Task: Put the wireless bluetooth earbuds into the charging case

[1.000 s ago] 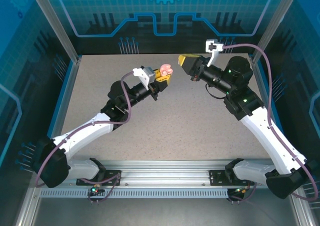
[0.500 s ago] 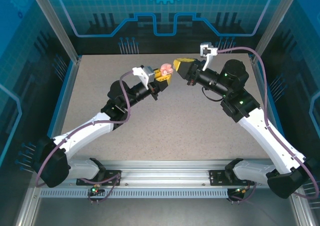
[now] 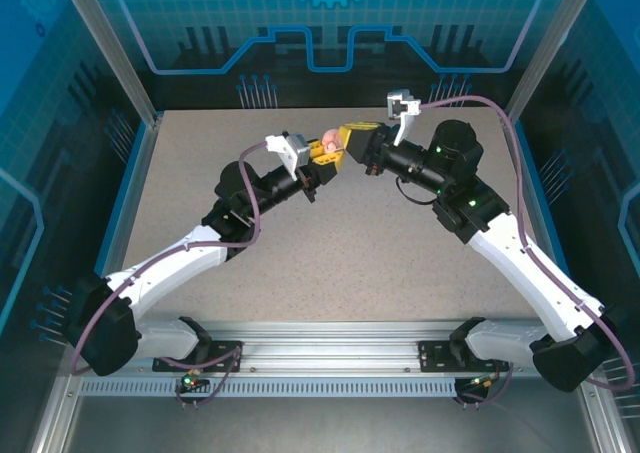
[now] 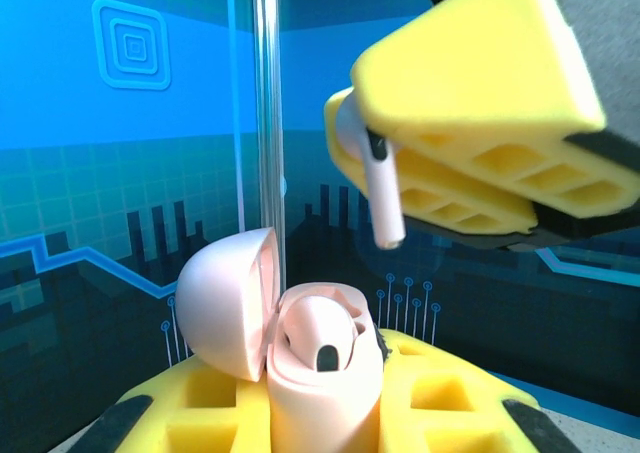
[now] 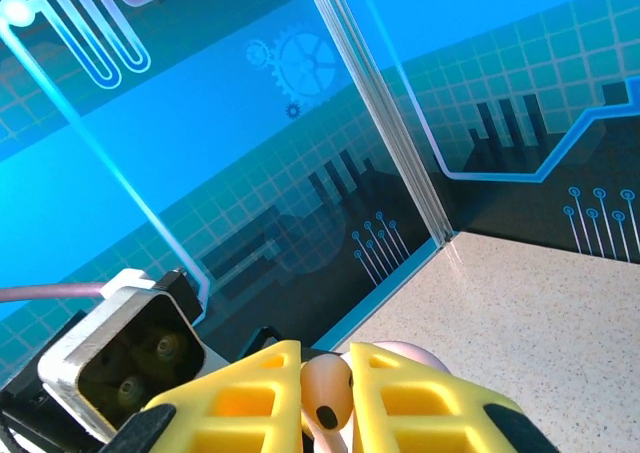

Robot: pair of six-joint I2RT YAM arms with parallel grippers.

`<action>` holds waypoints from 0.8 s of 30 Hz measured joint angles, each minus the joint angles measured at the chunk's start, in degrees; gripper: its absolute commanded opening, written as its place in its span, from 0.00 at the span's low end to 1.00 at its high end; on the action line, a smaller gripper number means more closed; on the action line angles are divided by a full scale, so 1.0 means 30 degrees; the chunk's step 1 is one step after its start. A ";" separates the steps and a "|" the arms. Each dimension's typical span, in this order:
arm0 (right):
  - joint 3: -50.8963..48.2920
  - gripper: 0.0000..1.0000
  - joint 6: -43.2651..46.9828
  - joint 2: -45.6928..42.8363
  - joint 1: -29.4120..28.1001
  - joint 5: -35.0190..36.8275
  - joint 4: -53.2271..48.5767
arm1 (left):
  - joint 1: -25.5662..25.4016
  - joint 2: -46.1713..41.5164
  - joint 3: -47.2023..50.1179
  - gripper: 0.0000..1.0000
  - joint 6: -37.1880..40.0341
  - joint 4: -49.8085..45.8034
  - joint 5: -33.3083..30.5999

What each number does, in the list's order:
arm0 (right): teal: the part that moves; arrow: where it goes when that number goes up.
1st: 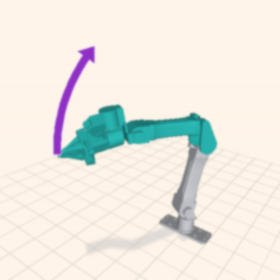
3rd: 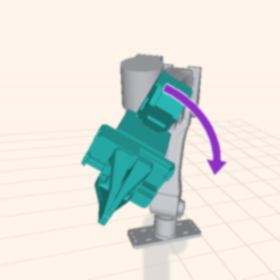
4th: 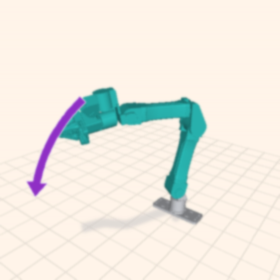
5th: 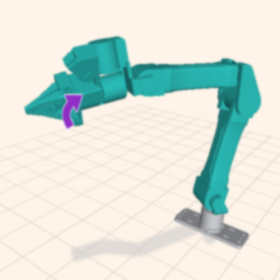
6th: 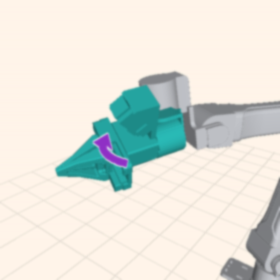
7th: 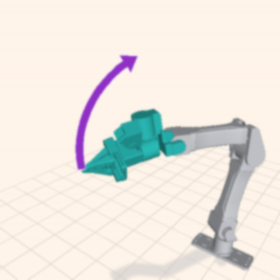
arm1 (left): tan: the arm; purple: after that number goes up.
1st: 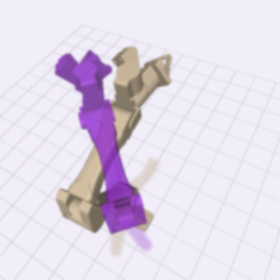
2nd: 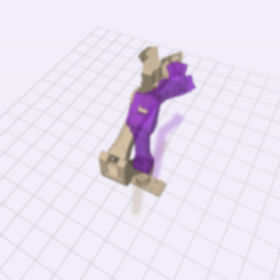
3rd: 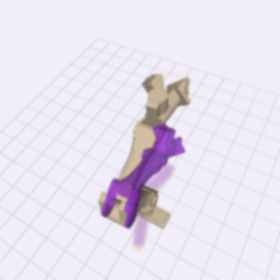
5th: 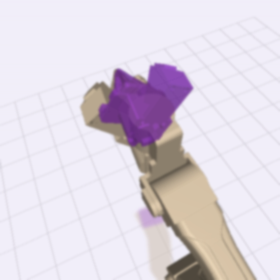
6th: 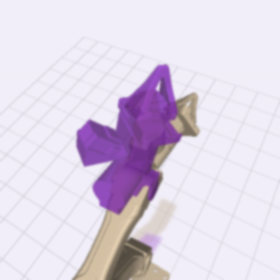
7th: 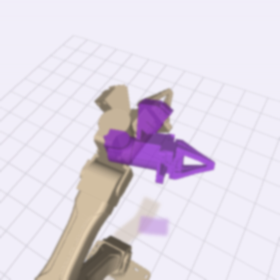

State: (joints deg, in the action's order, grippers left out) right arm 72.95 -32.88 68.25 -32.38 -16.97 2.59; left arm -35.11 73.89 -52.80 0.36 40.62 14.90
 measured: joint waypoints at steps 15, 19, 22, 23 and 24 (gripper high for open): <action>-0.0328 0.14 -0.0015 0.0197 0.0015 0.0138 0.0007 | 0.0000 0.0000 0.0000 0.00 0.0364 0.0138 0.0000; -0.0342 0.13 -0.0022 0.0270 0.0044 0.0146 0.0000 | 0.0000 0.0000 0.0000 0.00 0.0372 0.0138 0.0000; -0.0459 0.13 -0.0022 0.0270 0.0095 0.0160 0.0036 | 0.0000 0.0000 0.0000 0.00 0.0379 0.0066 0.0000; -0.0488 0.13 -0.0029 0.0270 0.0131 0.0197 0.0036 | 0.0000 0.0000 0.0000 0.00 0.0393 0.0044 0.0000; -0.0546 0.13 -0.0029 0.0270 0.0182 0.0197 0.0036 | 0.0000 0.0000 0.0000 0.00 0.0401 0.0073 0.0000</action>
State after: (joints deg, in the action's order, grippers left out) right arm 71.31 -32.97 69.06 -31.83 -16.38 2.70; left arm -35.11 73.89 -52.80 1.56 40.84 14.90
